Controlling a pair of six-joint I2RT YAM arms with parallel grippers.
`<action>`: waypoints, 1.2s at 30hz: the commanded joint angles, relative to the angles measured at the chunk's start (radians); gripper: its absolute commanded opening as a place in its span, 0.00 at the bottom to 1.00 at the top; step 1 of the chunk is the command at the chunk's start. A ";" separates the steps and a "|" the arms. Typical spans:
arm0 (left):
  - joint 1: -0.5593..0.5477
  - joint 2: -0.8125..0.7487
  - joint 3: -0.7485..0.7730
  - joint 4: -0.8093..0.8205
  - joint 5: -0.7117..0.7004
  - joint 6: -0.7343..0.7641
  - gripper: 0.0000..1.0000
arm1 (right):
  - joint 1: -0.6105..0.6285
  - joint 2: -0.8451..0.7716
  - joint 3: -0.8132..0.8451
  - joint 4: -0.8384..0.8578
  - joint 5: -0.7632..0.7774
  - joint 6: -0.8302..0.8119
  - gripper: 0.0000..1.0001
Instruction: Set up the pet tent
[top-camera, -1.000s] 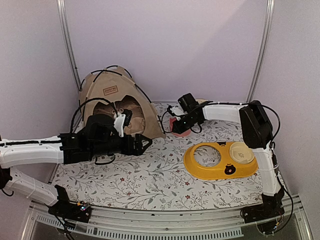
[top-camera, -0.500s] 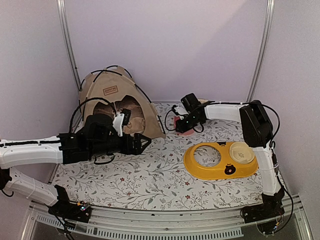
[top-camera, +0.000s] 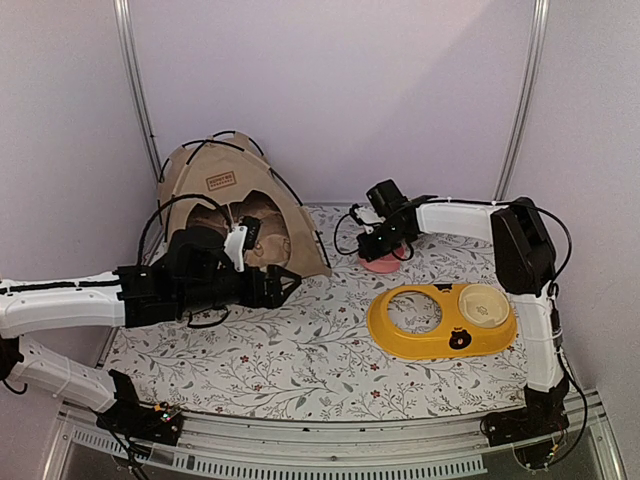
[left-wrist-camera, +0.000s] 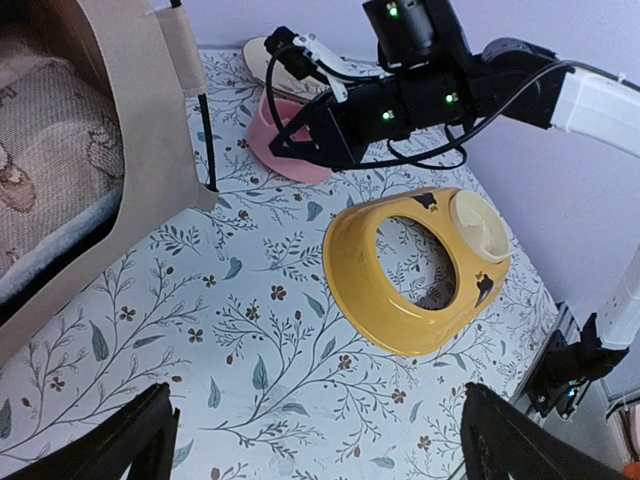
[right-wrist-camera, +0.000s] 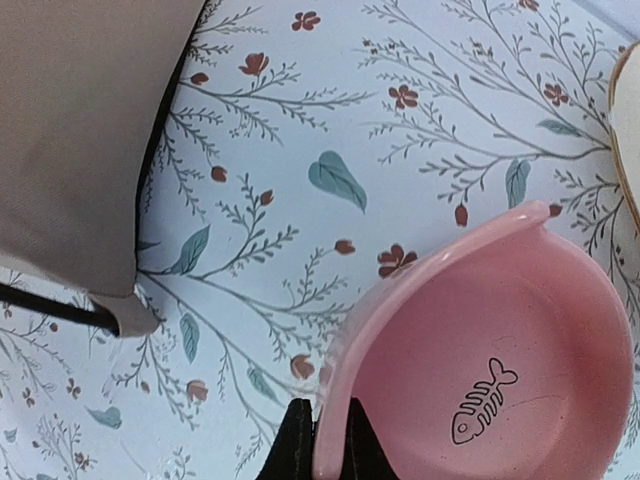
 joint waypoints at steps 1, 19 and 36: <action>0.018 -0.030 0.012 0.025 -0.020 0.023 0.99 | 0.014 -0.149 -0.029 -0.063 0.004 0.074 0.00; 0.041 -0.039 -0.011 0.074 0.012 0.035 0.99 | 0.122 -0.513 -0.384 -0.113 0.141 0.260 0.00; 0.064 0.012 0.019 0.107 0.053 0.051 0.99 | 0.247 -0.682 -0.680 -0.114 0.255 0.481 0.00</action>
